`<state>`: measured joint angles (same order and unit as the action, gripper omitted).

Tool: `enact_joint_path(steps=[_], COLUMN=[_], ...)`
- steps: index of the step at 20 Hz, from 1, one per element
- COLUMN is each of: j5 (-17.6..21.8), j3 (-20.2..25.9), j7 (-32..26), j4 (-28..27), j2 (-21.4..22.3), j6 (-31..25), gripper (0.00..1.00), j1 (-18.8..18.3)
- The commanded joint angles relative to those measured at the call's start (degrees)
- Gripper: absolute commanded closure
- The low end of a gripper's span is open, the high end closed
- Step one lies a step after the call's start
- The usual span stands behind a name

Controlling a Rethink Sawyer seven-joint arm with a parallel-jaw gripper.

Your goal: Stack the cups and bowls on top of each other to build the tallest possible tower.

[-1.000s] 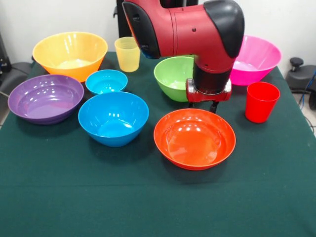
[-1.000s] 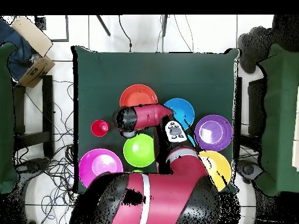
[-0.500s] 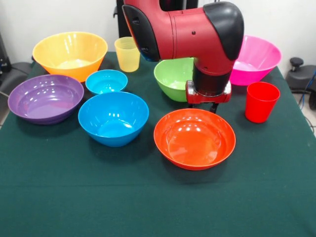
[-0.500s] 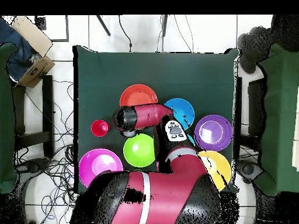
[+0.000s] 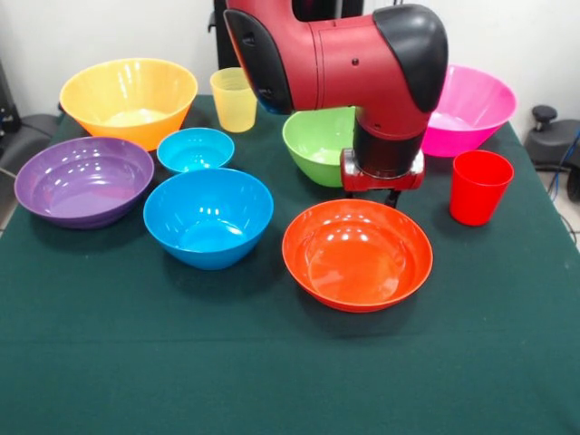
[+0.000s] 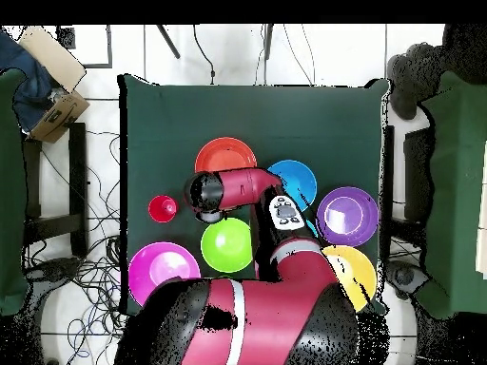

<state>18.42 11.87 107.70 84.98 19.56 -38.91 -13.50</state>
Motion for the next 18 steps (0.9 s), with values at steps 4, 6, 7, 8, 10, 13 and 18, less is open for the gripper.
enact_joint_path(steps=[4, 6, 7, 8, 10, 13, 18], j5=[2.63, 1.46, 0.7, 0.26, 0.05, 0.11, 0.3], j3=[1.71, 2.43, 2.66, 2.8, 2.7, 2.37, 3.4], j7=[-3.29, -4.72, -5.15, -5.23, -4.82, -4.46, -3.44], j4=[-5.58, -5.3, -5.46, -5.59, -6.23, -7.99, -6.88], j2=[-1.41, -1.14, -1.06, -0.91, -0.87, -1.41, 0.9], j6=[-2.43, -6.9, -9.75, -11.39, -13.13, -16.85, -14.59], gripper=[0.0, 0.0, 0.0, 0.0, 0.0, 0.0, 0.0], j1=[-0.05, -0.51, -0.62, -0.64, -0.3, 0.3, -0.38])
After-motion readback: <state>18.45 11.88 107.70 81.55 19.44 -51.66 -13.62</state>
